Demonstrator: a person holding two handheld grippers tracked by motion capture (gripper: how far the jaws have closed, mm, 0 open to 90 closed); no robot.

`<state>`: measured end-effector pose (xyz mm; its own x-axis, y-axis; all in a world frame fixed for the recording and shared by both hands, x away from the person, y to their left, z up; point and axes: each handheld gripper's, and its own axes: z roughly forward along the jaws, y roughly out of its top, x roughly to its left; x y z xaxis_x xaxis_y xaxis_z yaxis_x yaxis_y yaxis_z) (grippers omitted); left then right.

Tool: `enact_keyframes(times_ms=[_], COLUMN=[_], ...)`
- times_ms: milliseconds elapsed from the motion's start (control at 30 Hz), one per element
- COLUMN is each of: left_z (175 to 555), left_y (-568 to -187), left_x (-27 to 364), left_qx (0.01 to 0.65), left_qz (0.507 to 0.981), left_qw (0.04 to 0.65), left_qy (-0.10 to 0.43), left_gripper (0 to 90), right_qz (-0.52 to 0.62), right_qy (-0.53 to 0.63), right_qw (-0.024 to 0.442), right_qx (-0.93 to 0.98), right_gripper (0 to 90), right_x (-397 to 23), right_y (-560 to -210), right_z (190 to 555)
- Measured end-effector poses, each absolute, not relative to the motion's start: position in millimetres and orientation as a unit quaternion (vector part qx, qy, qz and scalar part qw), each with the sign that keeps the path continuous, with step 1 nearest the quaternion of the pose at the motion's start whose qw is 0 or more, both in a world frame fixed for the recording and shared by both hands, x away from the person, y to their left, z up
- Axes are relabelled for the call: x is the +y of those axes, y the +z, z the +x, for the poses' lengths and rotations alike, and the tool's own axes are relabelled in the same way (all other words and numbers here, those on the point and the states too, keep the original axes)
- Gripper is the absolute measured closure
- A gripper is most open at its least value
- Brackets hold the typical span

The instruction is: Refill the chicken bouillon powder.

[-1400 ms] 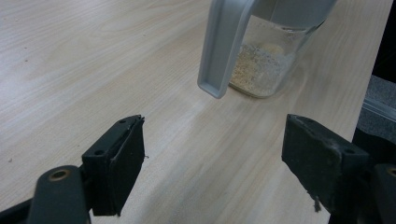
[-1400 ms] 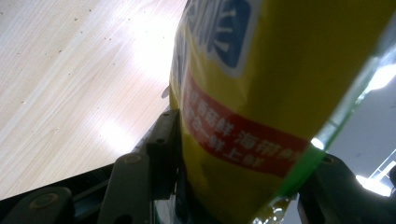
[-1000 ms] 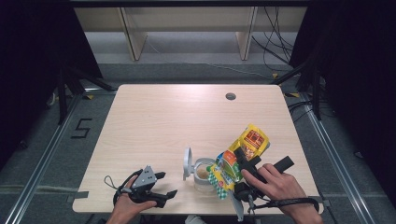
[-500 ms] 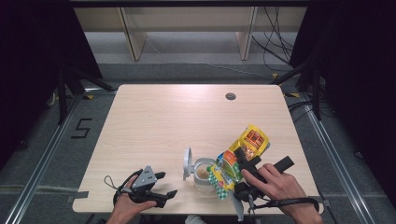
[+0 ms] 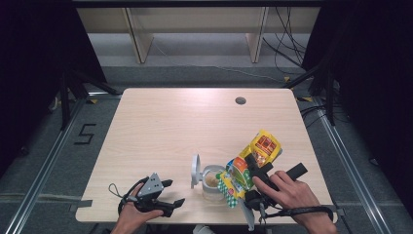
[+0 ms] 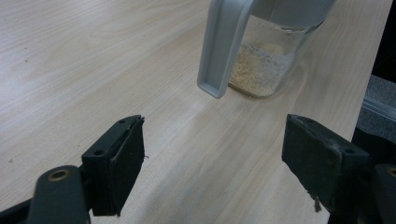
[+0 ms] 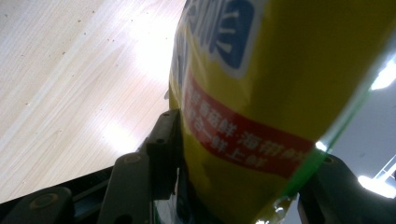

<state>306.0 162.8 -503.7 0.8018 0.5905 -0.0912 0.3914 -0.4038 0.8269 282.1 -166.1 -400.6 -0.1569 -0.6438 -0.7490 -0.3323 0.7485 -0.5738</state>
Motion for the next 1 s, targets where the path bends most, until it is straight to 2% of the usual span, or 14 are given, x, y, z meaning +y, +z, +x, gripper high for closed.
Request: enact_keyframes(times_ms=[933,1000], left_z=[304.9,305.7], left_y=[-504.5,-503.9], left_x=[160.5,162.4], left_qx=[0.303,0.298], left_qz=[0.821,0.83], left_qw=[0.473,0.459], left_qy=[0.1,0.11], left_gripper=[20.6,20.6], right_qz=[-0.321,-0.31], right_qy=[-0.139,-0.137], right_qw=[0.56,0.561], right_qx=[0.751,0.755], right_gripper=[53.9,53.9], right_x=[-167.0,-167.4], right_y=[-401.1,-401.7], right_z=[281.9,280.9])
